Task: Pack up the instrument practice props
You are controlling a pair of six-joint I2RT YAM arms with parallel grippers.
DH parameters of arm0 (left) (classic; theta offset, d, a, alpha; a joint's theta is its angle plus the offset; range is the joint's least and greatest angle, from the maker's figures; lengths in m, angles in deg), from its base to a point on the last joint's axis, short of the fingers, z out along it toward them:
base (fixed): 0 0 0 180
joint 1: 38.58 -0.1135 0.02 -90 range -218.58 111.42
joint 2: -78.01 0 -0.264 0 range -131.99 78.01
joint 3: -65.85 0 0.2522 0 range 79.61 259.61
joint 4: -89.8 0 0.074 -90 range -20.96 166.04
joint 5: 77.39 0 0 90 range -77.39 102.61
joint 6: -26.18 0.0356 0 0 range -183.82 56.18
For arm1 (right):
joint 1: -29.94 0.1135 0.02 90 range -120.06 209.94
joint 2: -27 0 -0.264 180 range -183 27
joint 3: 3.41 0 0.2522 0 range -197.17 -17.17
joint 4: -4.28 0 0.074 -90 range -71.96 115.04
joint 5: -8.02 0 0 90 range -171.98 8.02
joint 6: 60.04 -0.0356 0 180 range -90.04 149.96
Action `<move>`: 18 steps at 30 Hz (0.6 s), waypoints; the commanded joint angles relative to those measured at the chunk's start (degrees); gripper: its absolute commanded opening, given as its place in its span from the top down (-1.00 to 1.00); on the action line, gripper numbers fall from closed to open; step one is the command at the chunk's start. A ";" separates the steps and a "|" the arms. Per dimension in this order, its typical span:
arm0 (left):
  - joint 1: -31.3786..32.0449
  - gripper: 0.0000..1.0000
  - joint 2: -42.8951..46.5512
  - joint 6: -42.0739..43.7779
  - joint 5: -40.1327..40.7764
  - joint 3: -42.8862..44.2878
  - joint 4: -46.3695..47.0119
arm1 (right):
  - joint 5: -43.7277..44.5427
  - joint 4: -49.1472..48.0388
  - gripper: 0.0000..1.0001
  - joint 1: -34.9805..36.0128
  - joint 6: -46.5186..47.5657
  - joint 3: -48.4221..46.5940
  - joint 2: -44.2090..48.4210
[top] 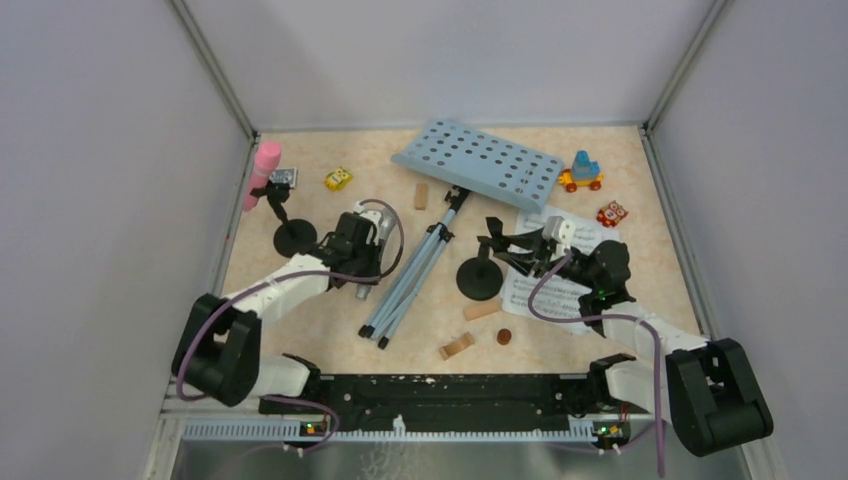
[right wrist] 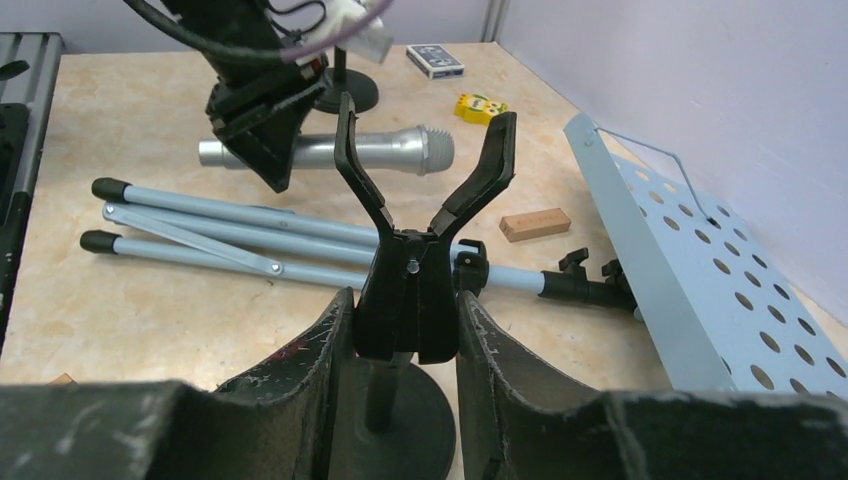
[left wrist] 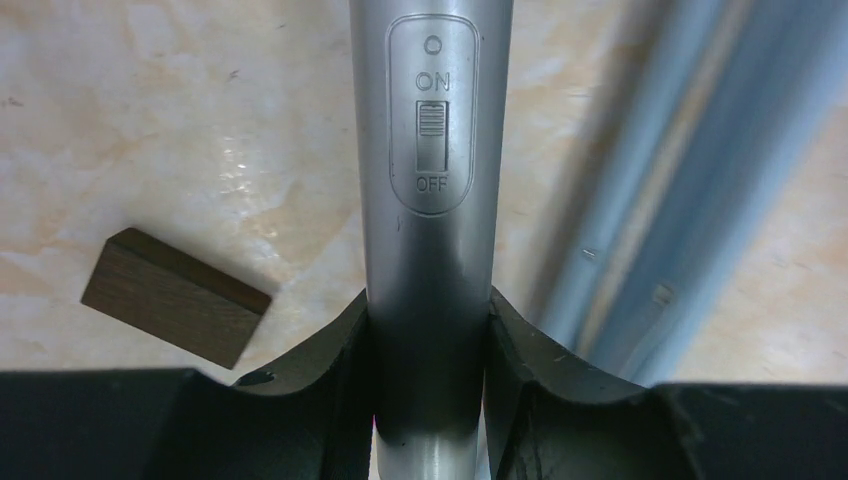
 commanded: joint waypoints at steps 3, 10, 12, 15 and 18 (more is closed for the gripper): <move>0.03 0.93 -11.73 2.74 10.51 6.34 -0.14 | -0.07 0.16 1.00 -0.35 1.13 -2.29 0.89; 0.05 0.17 -18.18 -0.48 9.02 7.78 -0.75 | 1.18 4.22 1.00 -0.36 2.80 -2.76 2.94; 0.06 -0.04 -18.12 -1.28 8.38 7.68 -0.82 | 1.47 5.31 1.00 -0.34 3.18 -2.78 3.57; 0.05 -0.41 -15.99 -2.38 8.47 7.18 -0.52 | 1.85 6.26 0.90 -0.32 3.33 -2.82 4.63; 0.06 -0.60 -13.08 -2.57 8.71 7.04 -0.52 | 2.34 6.84 0.75 -0.35 3.16 -2.99 5.42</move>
